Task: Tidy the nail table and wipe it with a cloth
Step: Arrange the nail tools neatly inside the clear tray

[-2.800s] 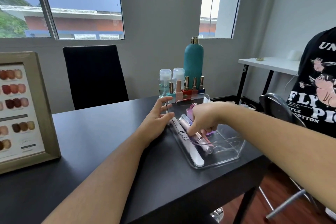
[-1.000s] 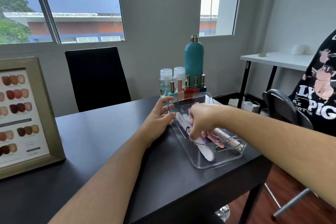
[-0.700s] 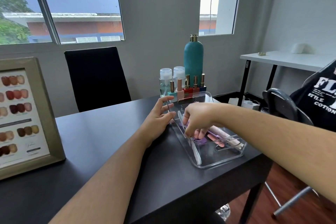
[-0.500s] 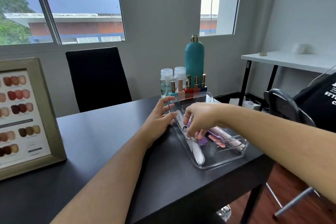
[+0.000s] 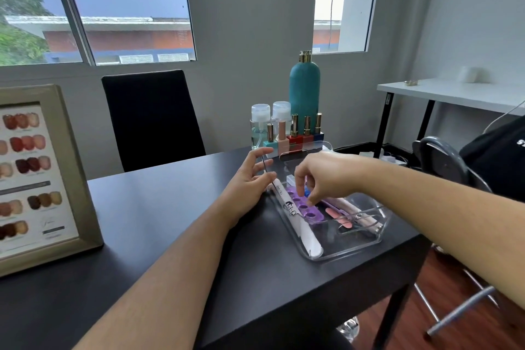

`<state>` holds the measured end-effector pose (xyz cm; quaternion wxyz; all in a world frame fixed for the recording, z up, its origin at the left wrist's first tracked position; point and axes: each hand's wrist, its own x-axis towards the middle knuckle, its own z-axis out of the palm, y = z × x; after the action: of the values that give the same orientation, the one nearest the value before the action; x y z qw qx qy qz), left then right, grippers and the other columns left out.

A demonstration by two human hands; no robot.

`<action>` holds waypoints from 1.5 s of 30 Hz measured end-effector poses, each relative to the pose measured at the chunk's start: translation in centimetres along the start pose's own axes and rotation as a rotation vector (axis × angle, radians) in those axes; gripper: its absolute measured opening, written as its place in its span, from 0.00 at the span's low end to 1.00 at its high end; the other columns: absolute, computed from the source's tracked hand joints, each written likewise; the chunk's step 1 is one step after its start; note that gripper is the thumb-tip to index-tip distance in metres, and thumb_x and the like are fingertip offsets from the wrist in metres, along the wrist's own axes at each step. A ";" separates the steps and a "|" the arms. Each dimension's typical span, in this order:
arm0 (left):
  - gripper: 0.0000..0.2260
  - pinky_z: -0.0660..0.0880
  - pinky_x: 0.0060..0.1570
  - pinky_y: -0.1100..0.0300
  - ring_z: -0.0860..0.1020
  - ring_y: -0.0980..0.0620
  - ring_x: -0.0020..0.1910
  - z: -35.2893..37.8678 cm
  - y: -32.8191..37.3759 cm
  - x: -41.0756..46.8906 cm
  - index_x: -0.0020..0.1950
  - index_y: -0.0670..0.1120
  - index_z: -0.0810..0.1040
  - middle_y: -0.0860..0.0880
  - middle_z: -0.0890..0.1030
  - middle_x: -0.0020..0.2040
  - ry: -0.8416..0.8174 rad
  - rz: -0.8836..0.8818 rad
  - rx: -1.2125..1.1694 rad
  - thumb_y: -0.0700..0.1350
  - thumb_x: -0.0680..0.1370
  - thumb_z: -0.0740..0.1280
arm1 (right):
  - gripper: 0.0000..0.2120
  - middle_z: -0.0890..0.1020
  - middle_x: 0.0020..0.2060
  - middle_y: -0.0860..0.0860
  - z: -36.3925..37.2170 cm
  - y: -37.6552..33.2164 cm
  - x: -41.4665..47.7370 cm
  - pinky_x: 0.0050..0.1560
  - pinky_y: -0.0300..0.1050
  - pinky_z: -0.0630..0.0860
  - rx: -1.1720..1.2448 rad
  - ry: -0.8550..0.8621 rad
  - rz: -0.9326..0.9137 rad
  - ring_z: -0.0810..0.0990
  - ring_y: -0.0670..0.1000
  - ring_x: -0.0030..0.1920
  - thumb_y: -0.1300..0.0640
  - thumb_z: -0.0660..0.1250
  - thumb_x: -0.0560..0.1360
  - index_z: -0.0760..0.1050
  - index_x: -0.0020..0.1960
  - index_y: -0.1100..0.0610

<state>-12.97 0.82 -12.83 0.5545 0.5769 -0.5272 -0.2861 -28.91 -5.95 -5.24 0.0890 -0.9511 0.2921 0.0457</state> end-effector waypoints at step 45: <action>0.18 0.72 0.62 0.54 0.73 0.53 0.62 -0.1 -0.4 0.2 0.64 0.61 0.67 0.47 0.71 0.69 -0.001 -0.016 -0.014 0.42 0.78 0.63 | 0.10 0.82 0.35 0.48 -2.6 1.4 -1.1 0.31 0.36 0.70 -0.089 0.061 0.082 0.77 0.44 0.34 0.52 0.75 0.69 0.80 0.42 0.58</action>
<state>-12.71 0.57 -13.10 0.5557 0.5771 -0.5209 -0.2947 -30.53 -7.02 -2.75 0.0355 -0.9424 0.3308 0.0335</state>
